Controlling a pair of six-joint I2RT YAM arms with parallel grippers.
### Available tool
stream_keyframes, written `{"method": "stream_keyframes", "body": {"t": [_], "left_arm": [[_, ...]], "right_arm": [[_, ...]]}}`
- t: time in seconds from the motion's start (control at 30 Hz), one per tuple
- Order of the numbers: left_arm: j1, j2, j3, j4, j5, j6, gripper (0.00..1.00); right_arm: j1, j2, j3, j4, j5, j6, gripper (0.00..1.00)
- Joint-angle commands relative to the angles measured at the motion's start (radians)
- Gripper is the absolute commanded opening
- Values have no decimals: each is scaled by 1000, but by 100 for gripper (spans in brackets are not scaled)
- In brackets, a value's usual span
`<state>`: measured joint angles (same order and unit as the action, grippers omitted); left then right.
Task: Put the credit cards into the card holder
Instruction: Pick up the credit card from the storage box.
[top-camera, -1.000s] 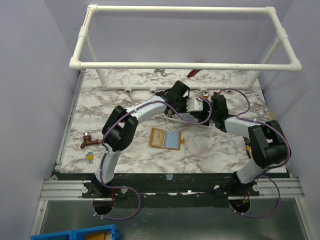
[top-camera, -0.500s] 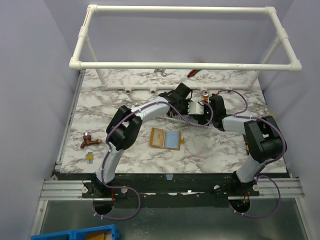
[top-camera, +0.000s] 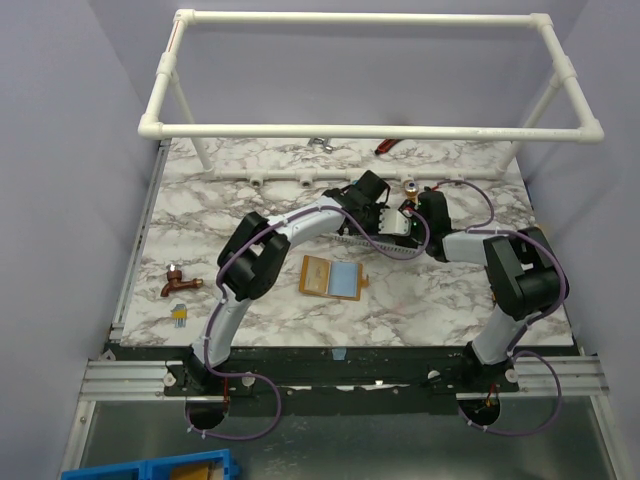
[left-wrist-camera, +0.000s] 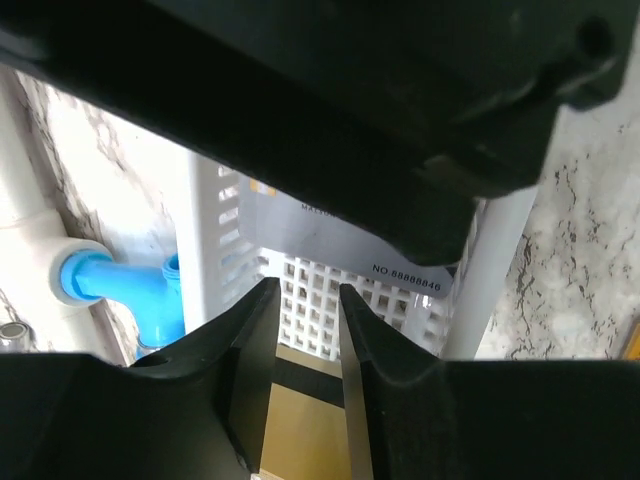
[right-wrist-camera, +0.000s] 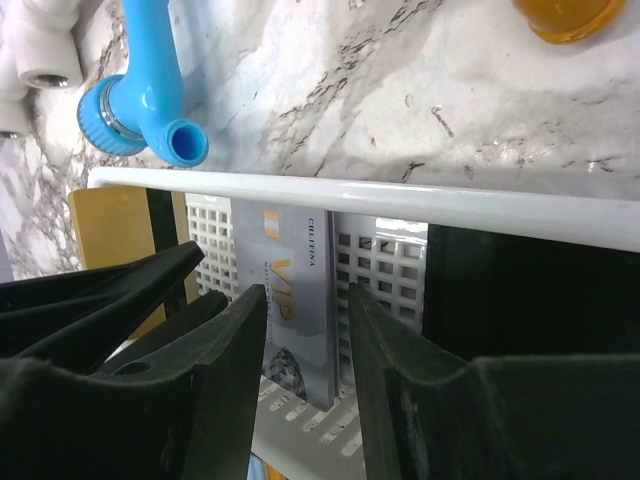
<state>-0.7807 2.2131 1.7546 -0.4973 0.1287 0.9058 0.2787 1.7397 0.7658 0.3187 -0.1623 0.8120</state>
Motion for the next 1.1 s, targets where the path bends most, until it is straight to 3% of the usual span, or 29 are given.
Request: {"method": "stream_keyframes", "body": {"t": [0.0,0.23,0.53,1.07], "left_arm": [[-17,18,38,1,28,21,34],[-18,6,11,21,34,20,38],[-22,34,92,-91,74,15,40],[-84,-92,-86,-185,213,-62,40]], "right_arm": [[-22,23,-26,45,-1,38,41],[-27,-8,-50,72,-18,58,35],[-28,-34,-124,108,-66,68,33],[-27,-247,-219,-85,-4,18,33]]}}
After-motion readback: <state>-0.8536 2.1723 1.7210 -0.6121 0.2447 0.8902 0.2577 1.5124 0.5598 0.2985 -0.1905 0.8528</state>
